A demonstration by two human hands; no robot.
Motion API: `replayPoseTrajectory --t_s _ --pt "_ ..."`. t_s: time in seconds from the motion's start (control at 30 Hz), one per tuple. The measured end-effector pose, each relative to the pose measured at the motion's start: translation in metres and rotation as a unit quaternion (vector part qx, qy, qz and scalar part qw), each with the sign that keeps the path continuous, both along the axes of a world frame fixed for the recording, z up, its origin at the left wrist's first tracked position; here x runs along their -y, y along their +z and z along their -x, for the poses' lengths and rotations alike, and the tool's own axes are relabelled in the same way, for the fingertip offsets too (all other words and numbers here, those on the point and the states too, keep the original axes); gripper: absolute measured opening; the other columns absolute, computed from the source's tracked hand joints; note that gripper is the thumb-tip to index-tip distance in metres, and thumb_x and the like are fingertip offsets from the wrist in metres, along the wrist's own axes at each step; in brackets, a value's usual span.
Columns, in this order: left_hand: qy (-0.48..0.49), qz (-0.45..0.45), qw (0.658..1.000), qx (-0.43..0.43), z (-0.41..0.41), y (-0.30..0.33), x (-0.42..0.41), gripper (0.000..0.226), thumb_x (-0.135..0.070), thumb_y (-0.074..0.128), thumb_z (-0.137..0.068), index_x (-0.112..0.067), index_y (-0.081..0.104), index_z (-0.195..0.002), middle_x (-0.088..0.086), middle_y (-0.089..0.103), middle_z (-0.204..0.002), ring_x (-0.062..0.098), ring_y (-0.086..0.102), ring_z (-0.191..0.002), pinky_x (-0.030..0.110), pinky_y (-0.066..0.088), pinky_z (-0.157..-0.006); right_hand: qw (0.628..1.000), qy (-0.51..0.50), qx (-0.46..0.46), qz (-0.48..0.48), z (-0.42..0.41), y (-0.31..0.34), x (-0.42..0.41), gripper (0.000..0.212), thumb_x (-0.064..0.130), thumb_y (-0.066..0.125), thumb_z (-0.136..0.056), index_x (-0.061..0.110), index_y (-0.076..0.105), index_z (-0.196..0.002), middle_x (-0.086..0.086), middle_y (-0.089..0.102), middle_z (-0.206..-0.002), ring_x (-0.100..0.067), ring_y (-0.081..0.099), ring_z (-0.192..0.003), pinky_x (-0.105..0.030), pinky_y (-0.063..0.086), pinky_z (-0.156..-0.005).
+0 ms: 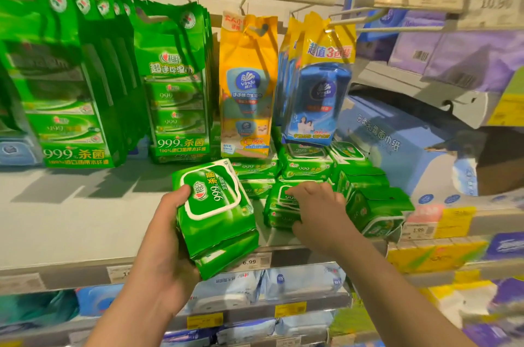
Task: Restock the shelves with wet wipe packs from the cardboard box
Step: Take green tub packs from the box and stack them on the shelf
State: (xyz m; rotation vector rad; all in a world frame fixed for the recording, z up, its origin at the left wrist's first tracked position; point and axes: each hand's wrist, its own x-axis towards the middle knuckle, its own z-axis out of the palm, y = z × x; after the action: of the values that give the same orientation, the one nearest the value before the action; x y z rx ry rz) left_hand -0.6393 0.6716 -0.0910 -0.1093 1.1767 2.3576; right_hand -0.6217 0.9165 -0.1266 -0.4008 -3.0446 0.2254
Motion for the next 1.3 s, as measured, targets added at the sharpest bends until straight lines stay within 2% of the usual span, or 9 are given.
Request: replayPoseTrajectory --t_s 0.2,0.5,0.57,0.63,0.7,0.77,0.9,1.1,1.3 --pt "-0.023 0.012 1.000 0.000 0.007 0.000 0.002 0.045 -0.051 0.059 -0.084 -0.021 0.073 -0.115 0.016 0.073 -0.112 0.041 0.069 -0.102 0.070 0.044 -0.095 0.999 -0.009 -0.023 -0.031 -0.003 0.002 -0.006 0.075 -0.011 0.049 -0.082 0.027 0.045 -0.146 0.002 0.048 -0.142 -0.024 0.043 -0.130 -0.040 0.041 -0.107" --pt "-0.062 0.033 0.997 0.020 0.010 -0.001 0.008 0.048 -0.050 0.061 -0.081 -0.018 0.073 -0.116 0.019 0.072 -0.113 0.042 0.069 -0.101 0.064 0.046 -0.098 0.997 -0.045 -0.039 -0.048 -0.009 -0.002 -0.005 0.044 -0.010 0.050 -0.081 0.010 0.051 -0.121 -0.006 0.050 -0.103 -0.027 0.054 -0.102 -0.036 0.052 -0.075" --pt "-0.067 0.040 0.997 0.018 0.010 -0.001 0.010 0.049 -0.050 0.062 -0.080 -0.017 0.073 -0.115 0.018 0.072 -0.112 0.041 0.070 -0.100 0.061 0.048 -0.096 0.997 -0.065 -0.032 -0.040 -0.009 -0.001 -0.004 0.030 -0.005 0.055 -0.082 0.010 0.051 -0.109 -0.008 0.052 -0.103 -0.032 0.058 -0.104 -0.038 0.054 -0.079" --pt "-0.069 0.044 0.996 0.018 0.010 -0.002 0.011 0.050 -0.050 0.062 -0.079 -0.017 0.073 -0.115 0.018 0.073 -0.111 0.040 0.070 -0.100 0.060 0.049 -0.096 0.996 -0.083 -0.013 -0.035 -0.008 0.000 0.002 0.023 0.018 0.063 -0.086 0.014 0.049 -0.105 -0.005 0.050 -0.107 -0.029 0.055 -0.105 -0.040 0.050 -0.086" --pt "-0.074 0.044 0.996 0.019 0.010 -0.003 0.010 0.050 -0.051 0.062 -0.079 -0.017 0.073 -0.115 0.018 0.072 -0.112 0.040 0.070 -0.102 0.061 0.047 -0.098 0.995 -0.089 -0.001 -0.042 -0.002 0.000 0.009 0.048 0.054 0.063 -0.086 0.017 0.050 -0.114 -0.002 0.049 -0.115 -0.025 0.050 -0.111 -0.042 0.044 -0.095" --pt "-0.078 0.044 0.996 0.020 0.010 -0.002 0.009 0.049 -0.050 0.061 -0.080 -0.017 0.073 -0.115 0.018 0.072 -0.112 0.041 0.069 -0.102 0.063 0.045 -0.099 0.995 -0.079 -0.044 -0.045 0.004 -0.006 0.017 0.068 0.073 0.057 -0.084 0.019 0.054 -0.125 -0.001 0.053 -0.122 -0.023 0.051 -0.116 -0.040 0.046 -0.098" --pt "-0.089 0.039 0.995 0.016 0.011 -0.001 0.006 0.045 -0.050 0.061 -0.082 -0.018 0.075 -0.112 0.018 0.073 -0.112 0.041 0.069 -0.102 0.064 0.044 -0.100 0.985 -0.081 -0.145 -0.041 0.008 -0.024 0.017 0.056 0.058 0.065 -0.087 0.022 0.059 -0.129 0.002 0.059 -0.118 -0.022 0.056 -0.111 -0.034 0.049 -0.086" --pt "-0.095 0.048 0.994 0.008 0.009 0.000 0.001 0.042 -0.050 0.059 -0.084 -0.018 0.078 -0.105 0.017 0.074 -0.109 0.039 0.071 -0.099 0.056 0.049 -0.097 0.979 -0.087 -0.181 -0.017 0.005 -0.029 0.002 0.045 0.042 0.075 -0.086 0.016 0.063 -0.121 -0.003 0.062 -0.114 -0.026 0.059 -0.104 -0.036 0.053 -0.074" --pt "-0.097 0.048 0.994 0.010 0.006 0.002 -0.003 0.042 -0.057 0.055 -0.086 -0.024 0.081 -0.091 0.016 0.075 -0.103 0.035 0.073 -0.093 0.054 0.051 -0.095 0.970 -0.074 -0.216 0.079 -0.002 -0.008 0.016 0.048 0.046 0.069 -0.092 0.011 0.066 -0.125 -0.006 0.062 -0.123 -0.024 0.057 -0.115 -0.037 0.047 -0.097"
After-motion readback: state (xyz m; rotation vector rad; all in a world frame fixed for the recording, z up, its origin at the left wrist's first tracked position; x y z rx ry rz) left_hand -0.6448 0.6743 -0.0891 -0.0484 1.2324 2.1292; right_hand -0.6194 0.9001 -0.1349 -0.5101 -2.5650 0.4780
